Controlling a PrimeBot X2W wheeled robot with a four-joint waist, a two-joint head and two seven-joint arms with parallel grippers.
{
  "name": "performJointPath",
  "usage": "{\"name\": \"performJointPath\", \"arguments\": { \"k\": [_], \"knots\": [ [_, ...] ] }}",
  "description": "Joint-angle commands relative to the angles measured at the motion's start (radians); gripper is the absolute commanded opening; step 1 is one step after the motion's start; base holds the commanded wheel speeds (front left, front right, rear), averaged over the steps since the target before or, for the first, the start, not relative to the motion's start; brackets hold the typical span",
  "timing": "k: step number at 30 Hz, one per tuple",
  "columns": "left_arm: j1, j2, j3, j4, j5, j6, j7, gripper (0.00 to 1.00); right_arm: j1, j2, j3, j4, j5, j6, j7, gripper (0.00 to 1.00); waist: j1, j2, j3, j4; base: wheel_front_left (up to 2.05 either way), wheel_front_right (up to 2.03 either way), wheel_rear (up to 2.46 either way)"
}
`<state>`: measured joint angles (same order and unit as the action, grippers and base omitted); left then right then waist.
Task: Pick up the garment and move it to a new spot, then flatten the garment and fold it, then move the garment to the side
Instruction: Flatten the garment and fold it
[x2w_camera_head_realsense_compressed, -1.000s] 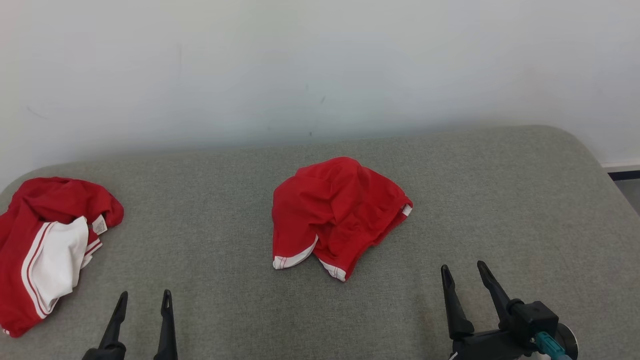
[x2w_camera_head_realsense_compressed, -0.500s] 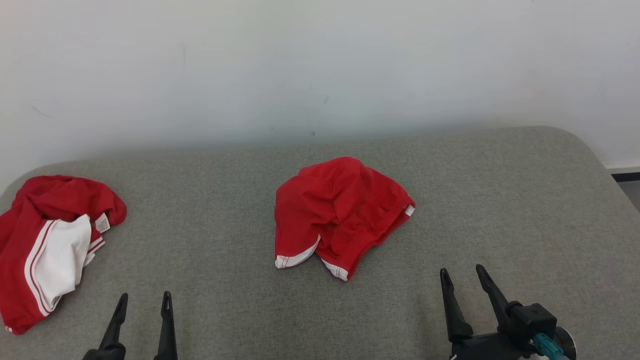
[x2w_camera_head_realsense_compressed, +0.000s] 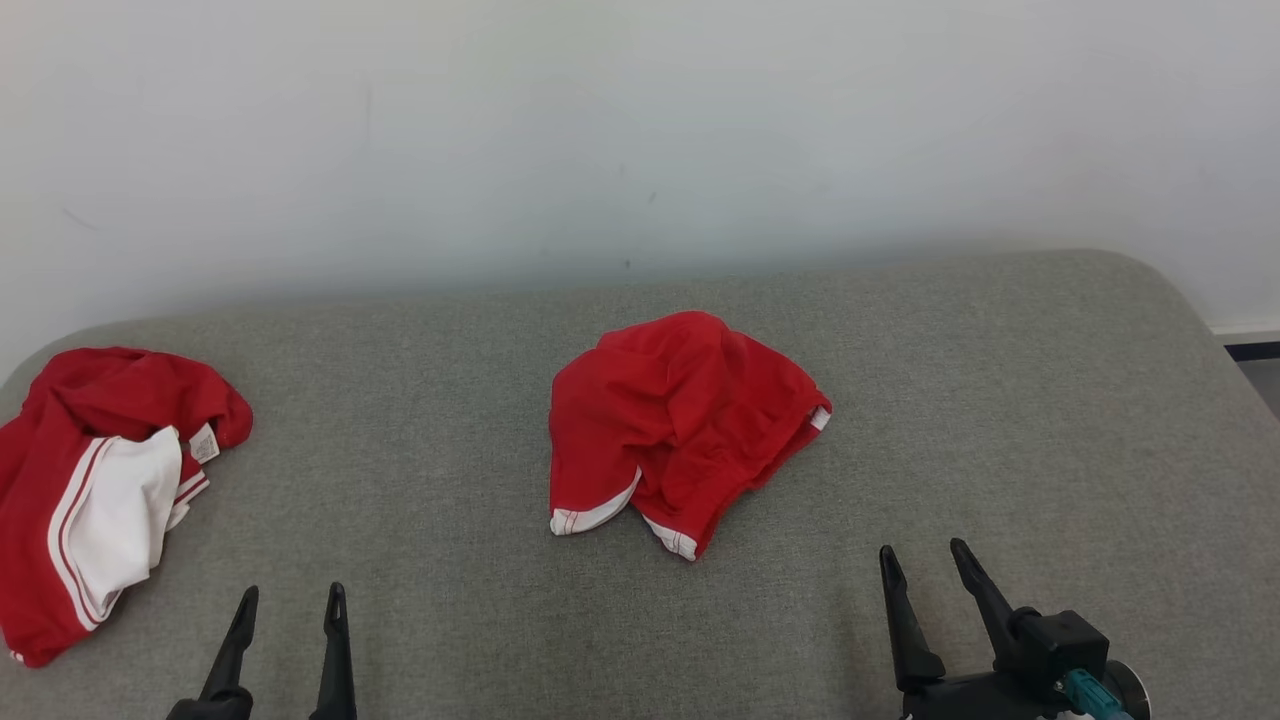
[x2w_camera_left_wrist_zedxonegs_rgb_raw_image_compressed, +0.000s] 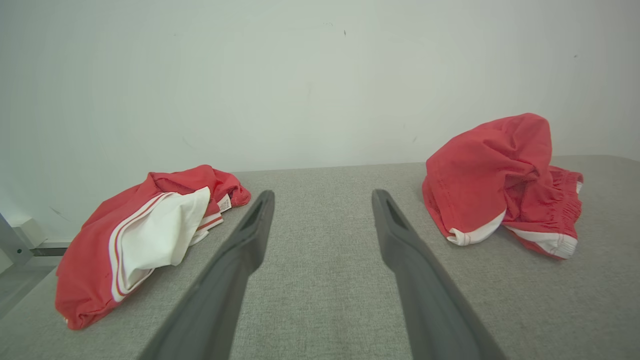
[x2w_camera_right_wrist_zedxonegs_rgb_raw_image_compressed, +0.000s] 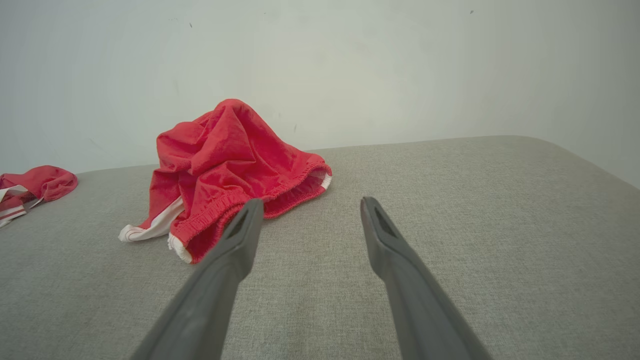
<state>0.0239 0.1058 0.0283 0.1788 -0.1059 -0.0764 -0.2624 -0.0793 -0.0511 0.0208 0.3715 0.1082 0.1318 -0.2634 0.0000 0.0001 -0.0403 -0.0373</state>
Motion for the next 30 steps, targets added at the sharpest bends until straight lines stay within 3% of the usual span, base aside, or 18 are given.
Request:
{"name": "performJointPath", "arguments": {
  "k": [1, 18, 30],
  "knots": [
    [0.013, 0.002, -0.001, 0.000, 0.000, 0.003, -0.004, 1.00, -0.002, 0.002, -0.001, 0.001, -0.001, -0.002, 0.000, 1.00, 0.0000, -0.0001, 0.001, 0.000, 0.00, 0.00, 0.00],
    [0.001, -0.006, 0.012, -0.001, -0.017, 0.005, -0.004, 1.00, -0.010, 0.002, 0.007, -0.004, -0.001, -0.002, -0.001, 1.00, 0.0000, -0.0001, 0.008, -0.004, 0.00, 0.00, 0.00],
    [-0.182, 0.022, -0.056, 0.106, -0.021, -0.033, -0.004, 1.00, -0.051, 0.002, 0.042, -0.004, 0.020, -0.002, -0.001, 1.00, 0.0000, -0.0001, 0.086, -0.108, 0.00, 0.00, 0.00]
  ]
}}
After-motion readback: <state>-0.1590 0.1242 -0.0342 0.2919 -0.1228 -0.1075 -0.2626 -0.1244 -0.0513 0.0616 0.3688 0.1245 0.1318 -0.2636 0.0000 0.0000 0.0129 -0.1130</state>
